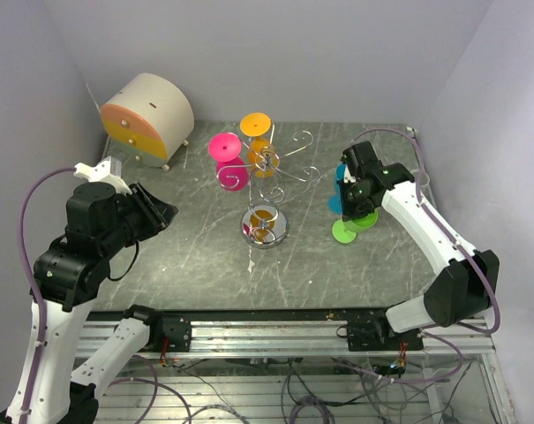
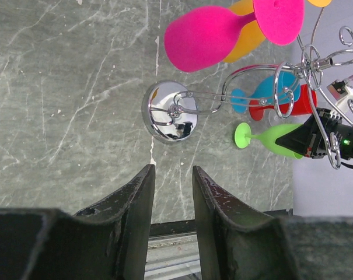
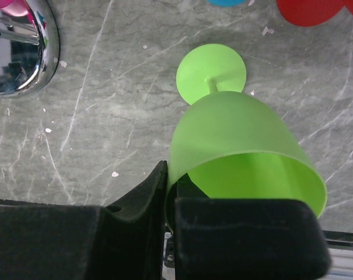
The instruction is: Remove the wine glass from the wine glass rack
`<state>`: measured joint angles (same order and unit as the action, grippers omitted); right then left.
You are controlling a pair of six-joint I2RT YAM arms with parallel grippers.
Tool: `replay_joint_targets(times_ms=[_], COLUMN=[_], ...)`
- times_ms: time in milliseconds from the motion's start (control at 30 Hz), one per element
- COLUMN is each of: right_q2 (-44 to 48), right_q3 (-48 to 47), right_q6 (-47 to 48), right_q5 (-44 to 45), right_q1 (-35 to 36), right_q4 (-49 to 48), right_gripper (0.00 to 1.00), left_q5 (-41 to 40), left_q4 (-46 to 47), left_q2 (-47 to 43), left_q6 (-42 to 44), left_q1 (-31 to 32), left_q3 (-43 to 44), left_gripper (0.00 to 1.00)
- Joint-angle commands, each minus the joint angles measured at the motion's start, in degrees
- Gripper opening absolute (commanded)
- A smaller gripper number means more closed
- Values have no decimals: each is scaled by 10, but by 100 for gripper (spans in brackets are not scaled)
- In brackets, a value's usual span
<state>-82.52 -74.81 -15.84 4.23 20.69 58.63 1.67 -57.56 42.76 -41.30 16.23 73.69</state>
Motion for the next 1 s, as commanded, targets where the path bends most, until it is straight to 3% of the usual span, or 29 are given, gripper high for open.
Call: replay_joint_targets(times_ms=[0,233,333,467,767,967], right_q2=[-16,-34,-33,-11,62,112], right_q3=[10,-3,-16,-41,-141,-169], right_q6=[0,-3,-4,-6,-13,-21], right_q5=[10,21,23,10,-9,-14], right_q1=[-1,-1,-1,-1,-1,-1], right_q4=[-28,-32,-29,-26,21,25], right_gripper=[0,1,17,27,31,31], left_q5=[-14,-22,-22,-20,-27,-66], left_q4=[-2,-4,-4,0,38,58], left_q2=[-5,-8,-8,-6,20,104], left_q6=[11,13,12,8,13,22], left_q1=[2,2,2,2,2,2], left_q3=[-6,-7,-9,-13,-2,69], left_gripper=[42,43,43,44,46,58])
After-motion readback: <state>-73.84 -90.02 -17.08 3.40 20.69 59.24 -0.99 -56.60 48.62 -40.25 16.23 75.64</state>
